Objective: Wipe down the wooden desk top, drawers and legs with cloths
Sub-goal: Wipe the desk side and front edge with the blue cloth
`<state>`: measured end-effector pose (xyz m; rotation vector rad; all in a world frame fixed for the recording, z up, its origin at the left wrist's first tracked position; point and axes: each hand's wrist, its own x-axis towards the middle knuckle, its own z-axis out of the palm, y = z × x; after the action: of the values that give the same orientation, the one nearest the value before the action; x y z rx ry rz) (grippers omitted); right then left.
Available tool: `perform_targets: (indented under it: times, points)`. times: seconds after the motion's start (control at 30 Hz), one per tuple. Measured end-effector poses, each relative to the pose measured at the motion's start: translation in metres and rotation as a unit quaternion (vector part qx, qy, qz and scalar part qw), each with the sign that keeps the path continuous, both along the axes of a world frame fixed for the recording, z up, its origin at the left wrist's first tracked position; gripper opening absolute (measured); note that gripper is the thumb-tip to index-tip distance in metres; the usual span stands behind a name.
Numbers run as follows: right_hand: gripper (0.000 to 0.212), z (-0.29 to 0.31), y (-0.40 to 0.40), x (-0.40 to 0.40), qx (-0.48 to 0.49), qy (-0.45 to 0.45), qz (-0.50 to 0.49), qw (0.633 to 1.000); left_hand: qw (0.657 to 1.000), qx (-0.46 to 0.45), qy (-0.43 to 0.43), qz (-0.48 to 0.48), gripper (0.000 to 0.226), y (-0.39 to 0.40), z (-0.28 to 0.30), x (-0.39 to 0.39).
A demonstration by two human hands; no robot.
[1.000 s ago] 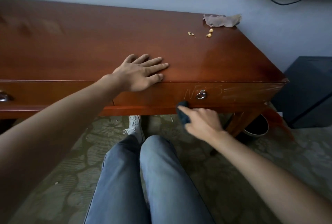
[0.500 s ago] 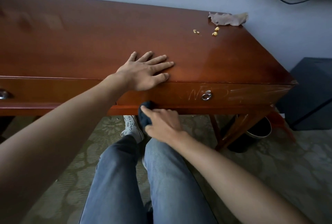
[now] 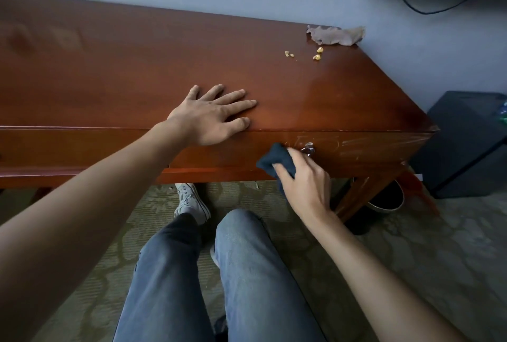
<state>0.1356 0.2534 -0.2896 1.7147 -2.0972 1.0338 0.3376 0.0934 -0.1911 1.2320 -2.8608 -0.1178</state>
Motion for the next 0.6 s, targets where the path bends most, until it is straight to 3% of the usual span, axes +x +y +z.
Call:
perform_targets:
  times: [0.13,0.27,0.33,0.47,0.5,0.6]
  points:
    - [0.025,0.007,-0.015,0.026,-0.08,-0.002,-0.005,0.997,1.0,-0.002,0.002,0.001,0.058,0.001,0.0,0.0]
    - [0.02,-0.034,-0.013,0.034,-0.006,0.019,0.085,0.996,1.0,0.001,0.006,-0.002,0.058,0.001,0.001,0.001]
    - [0.019,-0.026,-0.018,0.031,-0.007,0.01,0.075,0.997,1.0,0.001,0.008,-0.001,0.059,0.001,0.001,0.001]
    - [0.011,-0.001,-0.03,0.044,-0.168,-0.04,0.009,0.985,1.0,-0.003,0.012,0.003,0.058,0.001,0.0,0.0]
    - [0.01,-0.006,-0.031,0.051,-0.164,-0.027,0.033,0.986,1.0,-0.002,0.014,0.003,0.058,0.001,0.0,0.001]
    - [0.017,-0.037,-0.029,0.063,-0.031,0.072,0.134,0.988,1.0,0.004,0.012,-0.003,0.059,0.0,-0.001,0.002]
